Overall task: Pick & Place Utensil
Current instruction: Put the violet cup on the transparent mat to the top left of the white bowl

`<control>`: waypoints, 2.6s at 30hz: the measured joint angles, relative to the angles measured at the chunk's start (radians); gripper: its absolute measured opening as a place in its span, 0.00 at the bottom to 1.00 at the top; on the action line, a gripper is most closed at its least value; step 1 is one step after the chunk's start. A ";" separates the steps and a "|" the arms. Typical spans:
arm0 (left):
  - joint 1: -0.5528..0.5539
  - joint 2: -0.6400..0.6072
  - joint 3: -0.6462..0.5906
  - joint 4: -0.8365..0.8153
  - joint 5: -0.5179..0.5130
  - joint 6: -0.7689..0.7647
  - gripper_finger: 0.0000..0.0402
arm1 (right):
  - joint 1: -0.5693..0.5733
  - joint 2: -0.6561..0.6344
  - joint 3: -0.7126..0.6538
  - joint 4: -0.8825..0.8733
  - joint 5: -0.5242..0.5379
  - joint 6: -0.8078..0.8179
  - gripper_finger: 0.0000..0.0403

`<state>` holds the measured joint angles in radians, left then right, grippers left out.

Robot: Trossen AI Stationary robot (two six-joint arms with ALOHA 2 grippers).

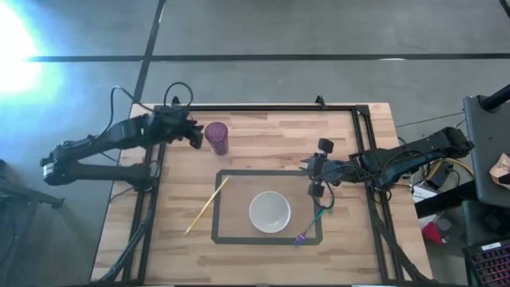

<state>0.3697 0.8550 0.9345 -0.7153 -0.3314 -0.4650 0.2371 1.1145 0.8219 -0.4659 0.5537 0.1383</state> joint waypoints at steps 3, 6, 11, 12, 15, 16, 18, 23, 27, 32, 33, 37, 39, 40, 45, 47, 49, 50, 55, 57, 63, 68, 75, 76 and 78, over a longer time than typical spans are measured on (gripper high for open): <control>0.044 0.058 0.023 -0.011 0.012 0.001 0.38 | 0.000 0.000 0.000 0.029 0.000 -0.009 0.22; 0.082 0.121 0.046 -0.030 0.019 0.003 0.38 | 0.000 0.000 0.000 0.056 0.000 -0.016 0.21; 0.128 0.209 0.079 -0.029 0.039 0.006 0.38 | 0.000 0.000 -0.001 0.058 0.000 -0.033 0.19; 0.134 0.226 0.083 -0.030 0.047 0.011 0.38 | 0.000 0.000 -0.001 0.058 0.000 -0.038 0.18; 0.150 0.270 0.095 -0.029 0.079 0.015 0.38 | 0.000 0.000 -0.006 0.058 0.000 -0.041 0.18; 0.154 0.284 0.097 -0.028 0.093 0.017 0.38 | 0.000 0.000 -0.007 0.058 -0.001 -0.041 0.18; 0.157 0.313 0.102 -0.031 0.111 0.027 0.38 | 0.000 0.000 -0.007 0.058 -0.001 -0.046 0.19; 0.163 0.366 0.128 -0.031 0.136 0.055 0.38 | 0.000 0.000 -0.007 0.058 -0.001 -0.047 0.21; 0.165 0.389 0.145 -0.029 0.135 0.074 0.38 | 0.000 0.000 -0.007 0.059 -0.001 -0.062 0.21; 0.166 0.408 0.146 -0.030 0.133 0.091 0.38 | 0.000 0.000 -0.007 0.061 -0.001 -0.067 0.20; 0.166 0.411 0.146 -0.031 0.133 0.091 0.38 | 0.000 0.000 -0.007 0.061 -0.001 -0.067 0.19; 0.167 0.424 0.146 -0.047 0.133 0.092 0.38 | 0.000 0.000 -0.007 0.061 -0.001 -0.067 0.17; 0.167 0.426 0.146 -0.055 0.133 0.092 0.38 | 0.000 0.000 -0.007 0.061 -0.001 -0.067 0.17; 0.168 0.427 0.145 -0.059 0.133 0.092 0.38 | 0.000 0.000 -0.007 0.061 -0.001 -0.067 0.17; 0.168 0.429 0.144 -0.069 0.132 0.091 0.38 | 0.000 0.000 -0.007 0.061 -0.001 -0.067 0.18; 0.168 0.429 0.144 -0.073 0.132 0.090 0.38 | 0.000 0.000 -0.007 0.061 -0.001 -0.067 0.19; 0.169 0.431 0.144 -0.081 0.132 0.090 0.38 | 0.000 0.000 -0.007 0.061 -0.001 -0.067 0.20; 0.169 0.433 0.144 -0.091 0.132 0.089 0.38 | 0.000 0.000 -0.007 0.061 -0.001 -0.067 0.20; 0.169 0.443 0.142 -0.126 0.132 0.089 0.35 | 0.000 0.000 -0.007 0.061 -0.001 -0.067 0.19; 0.169 0.443 0.141 -0.129 0.132 0.089 0.32 | 0.000 0.000 -0.007 0.060 -0.001 -0.067 0.18; 0.169 0.443 0.141 -0.132 0.132 0.106 0.19 | 0.000 0.000 -0.007 0.061 -0.001 -0.067 0.16; 0.169 0.443 0.141 -0.131 0.133 0.136 0.05 | 0.000 0.000 -0.007 0.061 -0.001 -0.063 0.17; 0.168 0.441 0.141 -0.127 0.136 0.180 0.02 | 0.000 0.000 -0.007 0.061 -0.002 -0.063 0.20; 0.168 0.440 0.141 -0.127 0.136 0.187 0.02 | 0.000 0.000 -0.007 0.060 -0.002 -0.063 0.20; 0.168 0.436 0.148 -0.131 0.137 0.207 0.01 | 0.000 0.000 -0.007 0.060 -0.002 -0.066 0.19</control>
<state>0.5381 1.2907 1.0821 -0.8467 -0.1947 -0.2580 0.2370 1.1149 0.8150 -0.4057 0.5522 0.0720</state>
